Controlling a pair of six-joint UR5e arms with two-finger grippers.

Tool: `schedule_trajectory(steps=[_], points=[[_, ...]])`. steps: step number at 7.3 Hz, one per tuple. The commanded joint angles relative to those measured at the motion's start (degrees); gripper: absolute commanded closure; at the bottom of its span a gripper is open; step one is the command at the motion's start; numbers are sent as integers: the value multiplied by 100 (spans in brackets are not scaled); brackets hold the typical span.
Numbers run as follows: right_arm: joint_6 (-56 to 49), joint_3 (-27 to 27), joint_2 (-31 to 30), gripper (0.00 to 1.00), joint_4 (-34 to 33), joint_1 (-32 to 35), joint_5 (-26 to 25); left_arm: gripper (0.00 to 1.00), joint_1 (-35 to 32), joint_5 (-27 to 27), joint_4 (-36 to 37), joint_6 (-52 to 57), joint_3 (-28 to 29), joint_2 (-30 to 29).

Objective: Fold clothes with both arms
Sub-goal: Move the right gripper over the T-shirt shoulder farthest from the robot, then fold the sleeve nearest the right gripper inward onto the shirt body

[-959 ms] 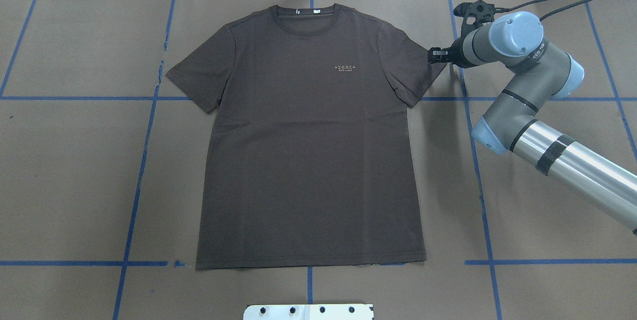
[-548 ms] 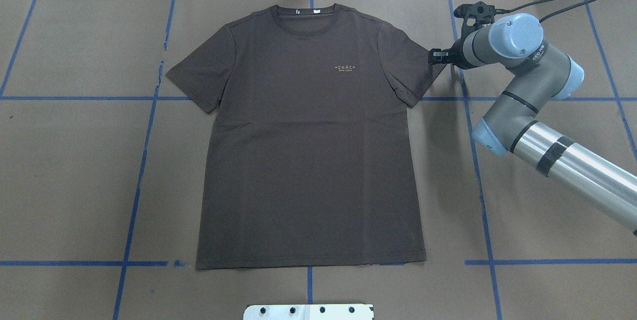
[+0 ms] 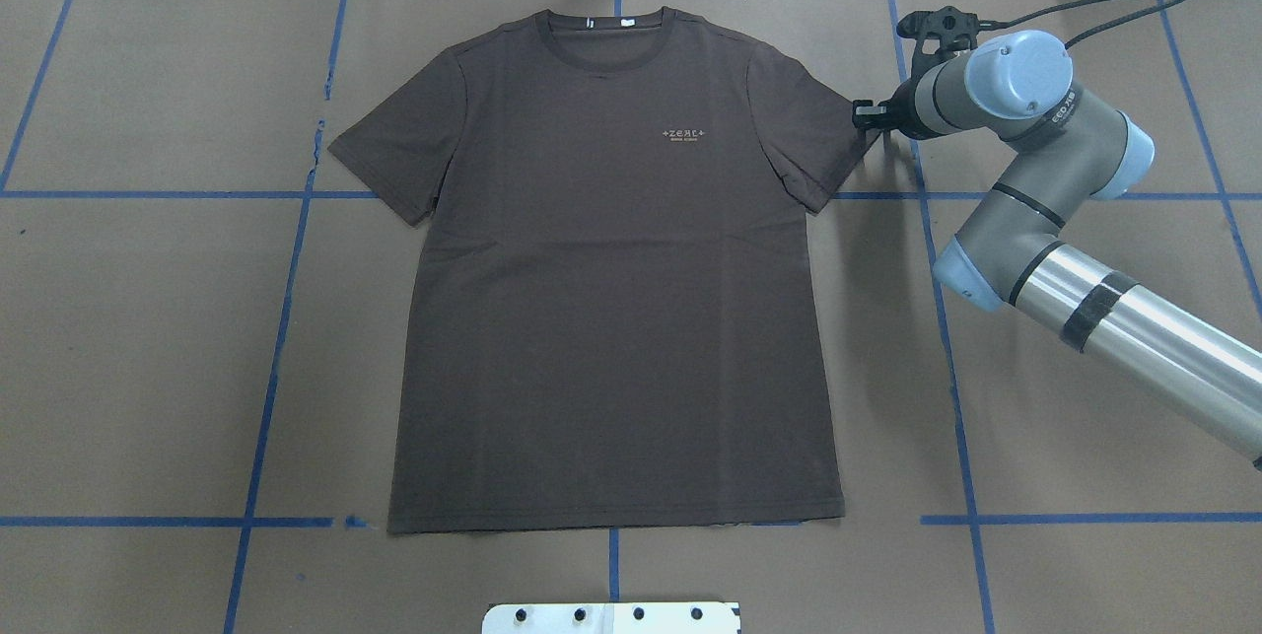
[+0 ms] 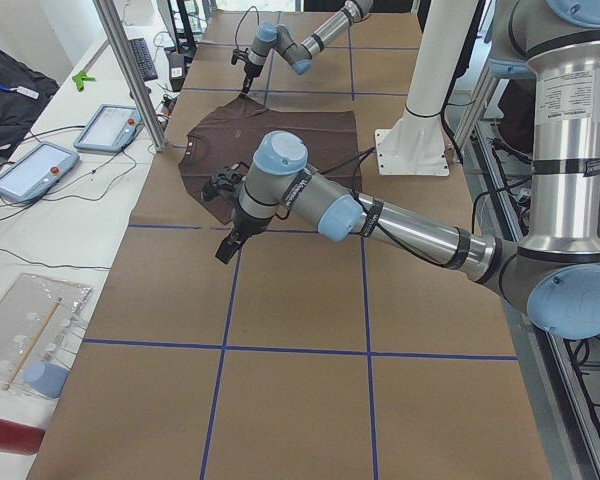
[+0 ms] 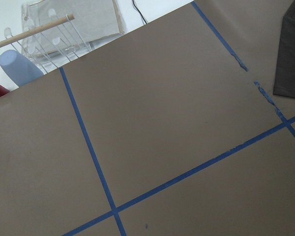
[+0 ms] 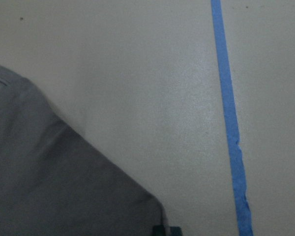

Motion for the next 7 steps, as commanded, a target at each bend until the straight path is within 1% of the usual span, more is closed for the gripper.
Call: schedule_trajectory(steps=[1,2,3,4,6,7], points=[[26,202,97,100,-155,0,8,0,0,0,7,-6,0,0],[44,500,237,100,-783,-9,-9,0,0,0,7,-14,0,0],[52,764,586,100,-1624,-70,-262,0,0,0,-2,-14,0,0],[331,792,886,100,-2120,-314,-604,0,0,0,-2,-14,0,0],[929,749,1405,100,-2615,-780,-1263,0,0,0,7,-32,0,0],[1088,662,1564,100,-2635,-913,-1475,0,0,0,7,-14,9,0]])
